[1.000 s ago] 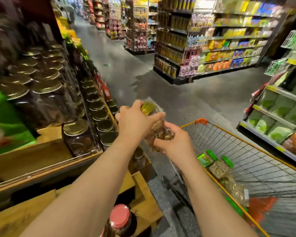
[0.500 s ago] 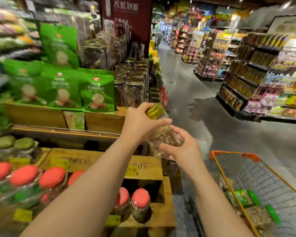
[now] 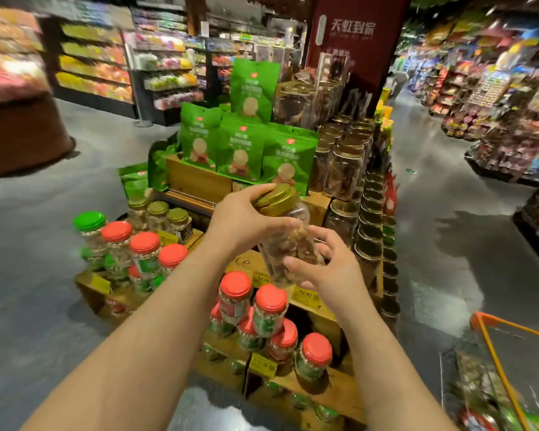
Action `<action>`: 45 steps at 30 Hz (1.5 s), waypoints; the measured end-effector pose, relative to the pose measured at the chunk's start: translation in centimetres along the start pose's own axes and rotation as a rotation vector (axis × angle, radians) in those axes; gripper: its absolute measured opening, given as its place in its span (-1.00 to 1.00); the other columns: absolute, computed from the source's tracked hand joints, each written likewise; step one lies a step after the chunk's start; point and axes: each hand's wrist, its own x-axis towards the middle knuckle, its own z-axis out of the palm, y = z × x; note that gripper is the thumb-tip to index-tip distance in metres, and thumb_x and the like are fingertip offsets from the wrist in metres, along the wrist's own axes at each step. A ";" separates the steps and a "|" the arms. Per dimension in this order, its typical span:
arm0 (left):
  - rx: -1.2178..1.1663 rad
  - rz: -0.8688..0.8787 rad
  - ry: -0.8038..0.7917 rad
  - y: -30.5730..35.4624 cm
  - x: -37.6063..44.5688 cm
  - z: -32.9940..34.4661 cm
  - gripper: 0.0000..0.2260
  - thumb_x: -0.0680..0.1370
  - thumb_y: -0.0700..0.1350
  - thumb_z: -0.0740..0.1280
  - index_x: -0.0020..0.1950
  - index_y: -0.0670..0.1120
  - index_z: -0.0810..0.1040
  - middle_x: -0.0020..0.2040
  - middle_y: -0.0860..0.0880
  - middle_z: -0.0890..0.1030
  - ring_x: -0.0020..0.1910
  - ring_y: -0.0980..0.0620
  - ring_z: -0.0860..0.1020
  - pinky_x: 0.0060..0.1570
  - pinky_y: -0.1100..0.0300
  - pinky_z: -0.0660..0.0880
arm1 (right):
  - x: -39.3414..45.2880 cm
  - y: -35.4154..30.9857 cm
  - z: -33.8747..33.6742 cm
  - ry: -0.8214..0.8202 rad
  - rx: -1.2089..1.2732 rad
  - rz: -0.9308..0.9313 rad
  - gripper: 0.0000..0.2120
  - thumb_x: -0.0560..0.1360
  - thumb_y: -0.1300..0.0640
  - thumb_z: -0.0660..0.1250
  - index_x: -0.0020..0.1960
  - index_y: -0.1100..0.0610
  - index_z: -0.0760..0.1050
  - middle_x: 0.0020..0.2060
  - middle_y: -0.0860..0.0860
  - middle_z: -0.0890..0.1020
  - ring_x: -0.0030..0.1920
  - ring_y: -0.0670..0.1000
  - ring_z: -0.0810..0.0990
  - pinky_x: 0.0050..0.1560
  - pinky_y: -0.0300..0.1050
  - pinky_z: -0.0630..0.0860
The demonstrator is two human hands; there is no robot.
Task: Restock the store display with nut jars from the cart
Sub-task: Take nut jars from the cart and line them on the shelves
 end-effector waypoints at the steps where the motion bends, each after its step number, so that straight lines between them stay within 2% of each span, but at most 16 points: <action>1: -0.008 -0.015 0.021 -0.8 -0.3 -0.8 -0.27 0.25 0.26 0.64 0.38 0.19 0.56 0.24 0.13 0.65 0.19 0.12 0.59 0.22 0.06 0.57 | 0.0 -0.2 1.0 -0.023 -0.001 -0.006 -0.39 0.34 0.00 0.64 0.28 -0.28 0.47 0.19 -0.18 0.54 0.32 0.00 0.52 0.11 0.18 0.66; 3: -0.029 -0.049 0.070 -2.5 -0.8 -2.7 -0.27 0.22 0.27 0.65 0.35 0.20 0.58 0.18 0.14 0.66 0.15 0.11 0.60 0.18 0.06 0.59 | 0.0 -0.7 3.3 -0.080 0.001 -0.012 -0.39 0.34 -0.01 0.65 0.28 -0.31 0.46 0.16 -0.23 0.50 0.34 -0.03 0.49 0.15 0.20 0.64; 6: -0.040 -0.099 0.138 -5.1 -1.4 -6.3 -0.26 0.19 0.25 0.67 0.34 0.18 0.59 0.11 0.15 0.66 0.09 0.12 0.61 0.06 0.16 0.61 | 0.1 -1.7 7.7 -0.162 -0.024 -0.037 -0.41 0.36 -0.03 0.64 0.20 -0.44 0.42 0.12 -0.27 0.49 0.35 0.03 0.52 0.18 0.21 0.62; 9: -0.057 -0.135 0.194 -8.0 -1.7 -10.7 -0.22 0.15 0.28 0.67 0.35 0.19 0.59 0.14 0.13 0.66 0.10 0.07 0.63 0.10 0.01 0.63 | 0.2 -3.0 12.7 -0.214 -0.077 -0.064 -0.46 0.33 -0.17 0.60 0.14 -0.54 0.40 0.22 -0.20 0.56 0.33 0.05 0.55 0.17 0.23 0.62; 11: -0.045 -0.147 0.200 -9.8 -1.8 -13.4 -0.24 0.20 0.22 0.67 0.37 0.15 0.58 0.14 0.14 0.64 0.10 0.10 0.61 0.13 0.10 0.60 | 0.5 -3.6 15.8 -0.247 -0.093 -0.061 -0.47 0.33 -0.25 0.57 0.18 -0.53 0.39 0.23 -0.15 0.57 0.32 0.07 0.56 0.15 0.24 0.63; 15: -0.014 -0.141 0.215 -14.0 -1.7 -19.6 -0.20 0.14 0.29 0.65 0.35 0.15 0.59 0.16 0.14 0.67 0.12 0.12 0.62 0.18 0.02 0.60 | 0.6 -5.1 23.0 -0.290 -0.109 -0.047 -0.48 0.40 -0.20 0.55 0.23 -0.50 0.36 0.16 -0.22 0.50 0.29 0.05 0.57 0.14 0.22 0.64; 16: -0.005 -0.143 0.210 -14.9 -1.6 -20.9 -0.18 0.12 0.32 0.64 0.35 0.16 0.59 0.16 0.14 0.68 0.12 0.12 0.63 0.19 0.01 0.60 | 0.5 -5.6 24.5 -0.294 -0.122 -0.040 -0.47 0.42 -0.19 0.54 0.26 -0.48 0.36 0.19 -0.17 0.50 0.24 0.04 0.61 0.11 0.21 0.65; 19: 0.020 -0.144 0.195 -18.0 -1.2 -25.9 -0.12 0.04 0.40 0.57 0.34 0.19 0.60 0.14 0.17 0.68 0.10 0.13 0.64 0.17 0.00 0.61 | 0.6 -7.2 29.7 -0.309 -0.137 -0.032 -0.45 0.50 -0.10 0.49 0.38 -0.32 0.31 0.18 -0.08 0.56 -0.12 -0.03 0.74 -0.11 0.08 0.71; 22: 0.061 -0.132 0.156 -20.6 -0.6 -30.0 -0.15 0.08 0.38 0.60 0.34 0.18 0.59 0.16 0.17 0.67 0.10 0.13 0.64 0.15 0.00 0.62 | 1.0 -8.6 34.3 -0.336 -0.151 -0.016 -0.39 0.53 -0.08 0.47 0.48 -0.22 0.25 0.11 -0.09 0.59 -0.22 -0.01 0.75 -0.17 0.06 0.72; 25: 0.096 -0.134 0.120 -23.0 0.0 -33.3 -0.21 0.17 0.27 0.66 0.37 0.16 0.57 0.19 0.14 0.66 0.12 0.11 0.63 0.18 0.00 0.61 | 1.5 -9.1 38.1 -0.369 -0.234 -0.061 -0.37 0.52 -0.17 0.44 0.48 -0.33 0.22 0.07 -0.13 0.60 -0.09 -0.03 0.73 -0.07 0.07 0.71; 28: 0.104 -0.116 0.079 -25.0 0.6 -35.8 -0.16 0.12 0.30 0.64 0.37 0.17 0.57 0.18 0.14 0.66 0.11 0.12 0.63 0.17 0.02 0.62 | 2.8 -9.3 40.7 -0.407 -0.361 -0.116 -0.26 0.45 -0.30 0.45 0.51 -0.40 0.14 0.11 -0.20 0.61 0.12 -0.11 0.61 0.07 0.01 0.64; 33: 0.016 -0.139 0.047 -28.8 2.8 -38.6 -0.17 0.11 0.26 0.67 0.36 0.16 0.58 0.15 0.16 0.67 0.09 0.17 0.64 0.17 0.04 0.62 | 6.1 -9.2 44.9 -0.497 -0.233 -0.115 -0.15 0.37 -0.24 0.55 0.51 -0.45 0.15 0.30 -0.19 0.58 0.27 -0.09 0.59 0.07 0.06 0.68; 36: 0.008 -0.124 0.027 -30.5 5.1 -39.3 -0.07 0.01 0.36 0.59 0.37 0.16 0.57 0.19 0.15 0.66 0.13 0.14 0.63 0.20 0.02 0.60 | 8.5 -9.0 46.7 -0.483 -0.205 -0.117 -0.02 0.23 -0.38 0.57 0.50 -0.48 0.12 0.35 -0.21 0.55 0.33 -0.11 0.54 0.14 0.12 0.65; 37: 0.012 -0.121 0.020 -31.0 6.1 -39.4 -0.07 0.02 0.35 0.60 0.38 0.16 0.57 0.20 0.14 0.65 0.15 0.13 0.63 0.21 0.01 0.60 | 9.6 -8.9 47.2 -0.474 -0.205 -0.113 -0.01 0.22 -0.38 0.57 0.51 -0.47 0.11 0.36 -0.23 0.54 0.34 -0.13 0.53 0.16 0.13 0.64; 40: 0.018 -0.108 0.021 -32.5 9.4 -39.5 -0.14 0.15 0.21 0.69 0.43 0.14 0.52 0.27 0.12 0.62 0.21 0.10 0.59 0.27 -0.01 0.56 | 12.9 -8.5 48.7 -0.437 -0.219 -0.109 -0.07 0.34 -0.21 0.59 0.53 -0.42 0.11 0.37 -0.28 0.52 0.36 -0.17 0.50 0.21 0.10 0.62; 45: 0.058 -0.065 -0.002 -35.0 16.8 -40.0 -0.07 0.22 0.14 0.68 0.53 0.12 0.38 0.40 0.09 0.53 0.33 0.08 0.51 0.34 0.05 0.49 | 20.3 -8.0 51.3 -0.402 -0.138 -0.120 -0.13 0.39 -0.11 0.59 0.52 -0.41 0.16 0.31 -0.27 0.56 0.35 -0.16 0.52 0.17 0.09 0.64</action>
